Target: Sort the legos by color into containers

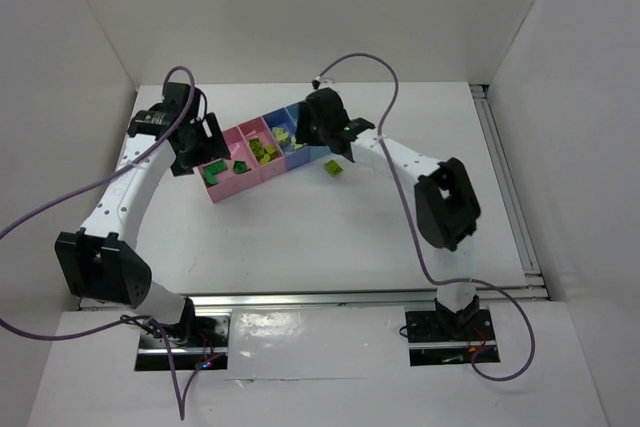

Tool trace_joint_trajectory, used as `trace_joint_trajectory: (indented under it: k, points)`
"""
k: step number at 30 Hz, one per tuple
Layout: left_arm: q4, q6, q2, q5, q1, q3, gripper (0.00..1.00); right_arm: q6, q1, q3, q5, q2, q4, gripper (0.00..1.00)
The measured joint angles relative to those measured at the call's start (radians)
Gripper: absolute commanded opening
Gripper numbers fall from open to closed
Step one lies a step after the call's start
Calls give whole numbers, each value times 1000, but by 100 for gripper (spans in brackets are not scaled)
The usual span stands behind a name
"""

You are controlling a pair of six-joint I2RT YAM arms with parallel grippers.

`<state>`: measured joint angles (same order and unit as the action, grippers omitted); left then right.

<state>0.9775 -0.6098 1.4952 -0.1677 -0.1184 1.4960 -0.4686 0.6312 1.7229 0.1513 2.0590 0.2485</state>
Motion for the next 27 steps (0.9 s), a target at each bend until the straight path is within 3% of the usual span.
trace_joint_trajectory:
  k: [2, 4, 7, 12, 18, 25, 27]
  points:
    - [-24, 0, -17, 10, 0, -14, 93, 29, -1, -178, 25, -146, -30, 66]
    - [-50, 0, -35, 21, 0, -41, 94, 69, -4, -334, 39, -274, -58, 83]
    - [-79, 0, -66, 32, 0, -81, 94, 131, -14, -480, 52, -370, -68, 99]
    - [-118, 0, -89, 49, 0, -98, 94, 237, -33, -596, 32, -317, -49, 99]
    - [-137, 0, -84, 69, -8, -98, 94, 340, -69, -545, -7, -150, -57, 96]
    - [-142, -1, -73, 77, -17, -98, 94, 386, -100, -407, -32, -29, -115, 77]
    - [-143, -2, -69, 77, -17, -98, 93, 390, -103, -384, -36, -7, -133, 66]
